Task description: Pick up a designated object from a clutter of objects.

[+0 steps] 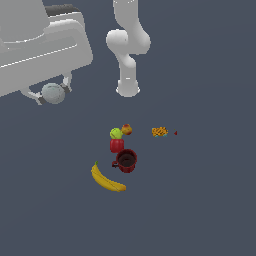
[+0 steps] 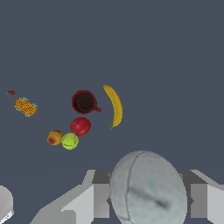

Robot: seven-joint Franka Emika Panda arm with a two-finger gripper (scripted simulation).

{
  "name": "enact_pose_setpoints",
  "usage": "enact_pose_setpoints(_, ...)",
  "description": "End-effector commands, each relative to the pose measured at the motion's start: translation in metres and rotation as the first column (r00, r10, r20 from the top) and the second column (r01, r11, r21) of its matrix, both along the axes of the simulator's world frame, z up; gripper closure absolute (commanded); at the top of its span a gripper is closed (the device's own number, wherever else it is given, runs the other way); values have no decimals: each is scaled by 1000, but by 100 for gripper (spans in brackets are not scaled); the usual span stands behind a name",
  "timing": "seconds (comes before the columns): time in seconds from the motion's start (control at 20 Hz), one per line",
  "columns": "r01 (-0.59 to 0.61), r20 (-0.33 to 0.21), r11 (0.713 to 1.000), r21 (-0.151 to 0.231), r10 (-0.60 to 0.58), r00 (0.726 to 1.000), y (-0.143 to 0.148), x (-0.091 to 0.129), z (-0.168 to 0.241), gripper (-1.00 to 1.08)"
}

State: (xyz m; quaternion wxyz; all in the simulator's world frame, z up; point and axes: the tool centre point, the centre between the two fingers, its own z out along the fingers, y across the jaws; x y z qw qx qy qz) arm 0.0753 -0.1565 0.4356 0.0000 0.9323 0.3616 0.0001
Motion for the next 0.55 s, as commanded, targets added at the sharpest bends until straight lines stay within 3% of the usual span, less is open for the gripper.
enact_pose_setpoints(0.0, -1, 0, 1000, 0, 1, 1000, -6, 1, 7, 108)
enact_pose_setpoints(0.5, -1, 0, 1000, 0, 1, 1000, -13, 4, 14, 108)
